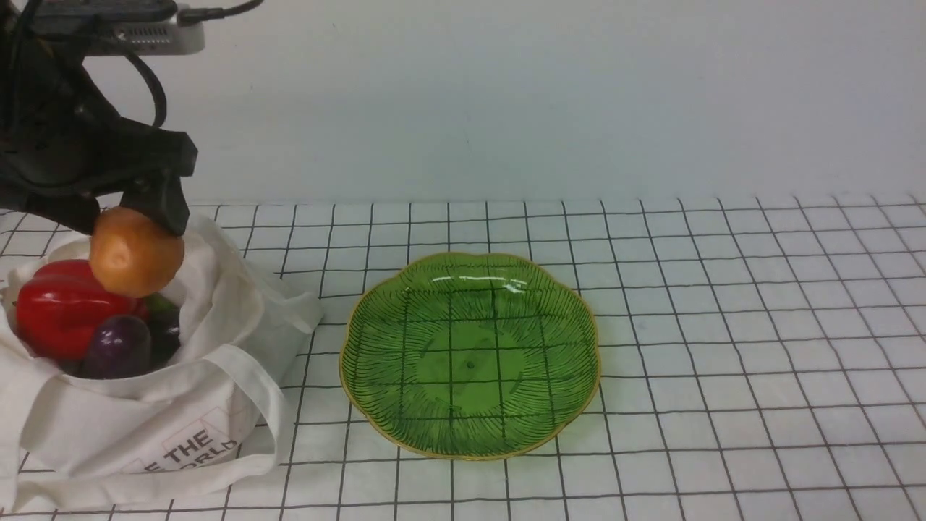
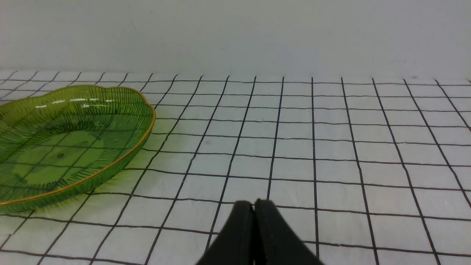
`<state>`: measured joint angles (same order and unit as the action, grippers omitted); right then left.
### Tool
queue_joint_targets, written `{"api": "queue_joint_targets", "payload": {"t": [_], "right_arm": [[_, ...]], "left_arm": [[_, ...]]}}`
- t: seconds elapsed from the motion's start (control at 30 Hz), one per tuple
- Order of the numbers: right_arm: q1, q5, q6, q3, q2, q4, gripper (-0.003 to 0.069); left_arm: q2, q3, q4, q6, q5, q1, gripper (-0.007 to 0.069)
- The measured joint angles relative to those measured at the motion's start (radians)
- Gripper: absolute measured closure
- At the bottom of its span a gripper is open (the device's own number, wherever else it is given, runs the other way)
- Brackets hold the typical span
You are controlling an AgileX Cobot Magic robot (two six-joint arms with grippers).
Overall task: Take vegetables from bag on white checkered tablecloth place on plate.
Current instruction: 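Take the potato out of the bag and place it on the plate with the left gripper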
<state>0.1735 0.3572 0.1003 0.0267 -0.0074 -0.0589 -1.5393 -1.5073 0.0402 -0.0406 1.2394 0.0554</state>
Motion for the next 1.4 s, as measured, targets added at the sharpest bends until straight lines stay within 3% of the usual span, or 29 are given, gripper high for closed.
{"api": "queue_joint_targets", "payload": {"t": [0.17, 0.37, 0.63, 1.07, 1.17, 1.3, 1.4], "right_arm": [[0.000, 0.000, 0.000, 0.000, 0.000, 0.000, 0.0673], [0.000, 0.000, 0.000, 0.000, 0.000, 0.000, 0.0673], [0.000, 0.000, 0.000, 0.000, 0.000, 0.000, 0.0673], [0.000, 0.000, 0.000, 0.000, 0.000, 0.000, 0.0673], [0.000, 0.000, 0.000, 0.000, 0.000, 0.000, 0.0673], [0.000, 0.000, 0.000, 0.000, 0.000, 0.000, 0.0673], [0.000, 0.000, 0.000, 0.000, 0.000, 0.000, 0.0673]], "left_arm": [[0.044, 0.012, 0.113, 0.024, 0.005, 0.050, 0.0118], [0.024, 0.018, 0.190, 0.113, 0.000, 0.208, 0.0118], [-0.170, 0.019, 0.196, 0.188, -0.205, 0.413, 0.0118], [-0.481, 0.020, 0.196, 0.201, -0.504, 0.490, 0.0117], [-0.483, 0.020, 0.195, 0.201, -0.524, 0.490, 0.0082], [-0.488, 0.020, 0.164, 0.202, -0.535, 0.490, -0.0043], [-0.485, 0.017, 0.151, 0.202, -0.515, 0.490, -0.0058]]}}
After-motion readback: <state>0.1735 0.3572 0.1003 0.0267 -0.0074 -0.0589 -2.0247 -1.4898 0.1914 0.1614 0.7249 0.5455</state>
